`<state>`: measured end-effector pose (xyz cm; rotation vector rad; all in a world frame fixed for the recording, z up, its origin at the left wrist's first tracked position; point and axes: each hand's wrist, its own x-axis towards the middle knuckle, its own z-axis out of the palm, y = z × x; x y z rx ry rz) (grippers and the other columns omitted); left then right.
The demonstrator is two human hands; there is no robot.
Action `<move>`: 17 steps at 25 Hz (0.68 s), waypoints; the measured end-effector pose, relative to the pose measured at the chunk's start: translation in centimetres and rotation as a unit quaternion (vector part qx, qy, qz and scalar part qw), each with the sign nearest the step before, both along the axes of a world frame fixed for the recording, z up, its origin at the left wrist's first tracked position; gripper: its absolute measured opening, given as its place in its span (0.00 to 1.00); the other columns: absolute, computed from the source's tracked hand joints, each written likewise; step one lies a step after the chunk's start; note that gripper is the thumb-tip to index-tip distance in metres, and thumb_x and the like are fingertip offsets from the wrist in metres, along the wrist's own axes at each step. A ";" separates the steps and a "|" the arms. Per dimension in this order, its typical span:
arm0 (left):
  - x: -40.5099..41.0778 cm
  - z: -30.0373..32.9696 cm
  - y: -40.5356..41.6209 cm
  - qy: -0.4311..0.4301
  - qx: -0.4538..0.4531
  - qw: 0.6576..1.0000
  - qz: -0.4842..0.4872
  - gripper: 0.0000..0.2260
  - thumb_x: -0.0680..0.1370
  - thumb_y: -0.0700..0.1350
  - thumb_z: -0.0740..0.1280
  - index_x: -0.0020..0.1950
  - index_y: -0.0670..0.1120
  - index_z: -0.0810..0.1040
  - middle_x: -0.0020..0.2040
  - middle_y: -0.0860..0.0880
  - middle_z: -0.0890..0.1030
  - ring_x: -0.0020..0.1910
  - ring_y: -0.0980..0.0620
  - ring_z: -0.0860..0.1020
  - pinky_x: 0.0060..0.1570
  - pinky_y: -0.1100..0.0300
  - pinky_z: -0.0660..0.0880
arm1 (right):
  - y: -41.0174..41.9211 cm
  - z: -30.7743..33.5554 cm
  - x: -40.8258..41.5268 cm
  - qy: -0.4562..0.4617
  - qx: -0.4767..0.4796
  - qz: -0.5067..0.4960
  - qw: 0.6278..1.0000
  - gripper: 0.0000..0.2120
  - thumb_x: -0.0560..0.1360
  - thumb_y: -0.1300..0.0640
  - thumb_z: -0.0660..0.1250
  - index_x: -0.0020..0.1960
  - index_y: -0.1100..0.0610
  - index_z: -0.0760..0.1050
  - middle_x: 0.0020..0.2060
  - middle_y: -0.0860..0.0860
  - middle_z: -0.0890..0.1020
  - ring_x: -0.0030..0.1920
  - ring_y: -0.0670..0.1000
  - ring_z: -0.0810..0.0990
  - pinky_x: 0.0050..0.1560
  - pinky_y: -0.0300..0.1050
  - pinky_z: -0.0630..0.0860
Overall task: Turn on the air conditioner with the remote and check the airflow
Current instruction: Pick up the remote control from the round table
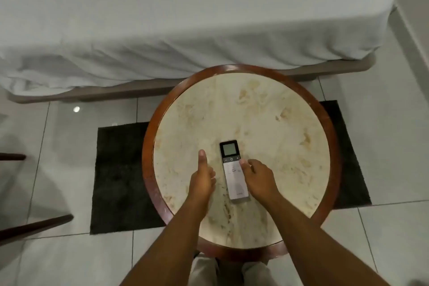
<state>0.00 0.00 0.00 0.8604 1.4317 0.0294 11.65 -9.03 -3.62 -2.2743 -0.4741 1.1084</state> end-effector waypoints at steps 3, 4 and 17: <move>1.3 -1.9 -0.8 -0.015 0.001 1.000 -0.014 0.36 0.66 0.76 0.45 0.36 0.46 0.75 0.38 0.45 0.77 0.40 0.49 0.75 0.44 0.58 0.68 | 1.0 -2.2 -0.5 -0.051 0.003 0.025 0.998 0.19 0.82 0.48 0.56 0.48 0.62 0.78 0.44 0.56 0.83 0.44 0.57 0.81 0.43 0.50 0.76; 1.7 -2.2 -1.0 -0.032 -0.001 0.999 -0.009 0.37 0.70 0.75 0.44 0.40 0.47 0.79 0.41 0.47 0.81 0.43 0.50 0.78 0.46 0.59 0.69 | 1.4 -2.5 -0.7 -0.065 -0.002 0.034 0.997 0.18 0.82 0.48 0.57 0.49 0.60 0.78 0.45 0.56 0.82 0.45 0.57 0.81 0.43 0.48 0.76; 1.6 0.4 -0.9 -0.039 0.016 0.999 0.001 0.30 0.74 0.71 0.47 0.26 0.56 0.78 0.23 0.59 0.80 0.24 0.64 0.79 0.27 0.68 0.71 | 2.9 -1.2 -1.8 0.075 0.012 -0.115 0.991 0.15 0.80 0.45 0.61 0.48 0.57 0.72 0.42 0.52 0.79 0.40 0.49 0.78 0.36 0.41 0.70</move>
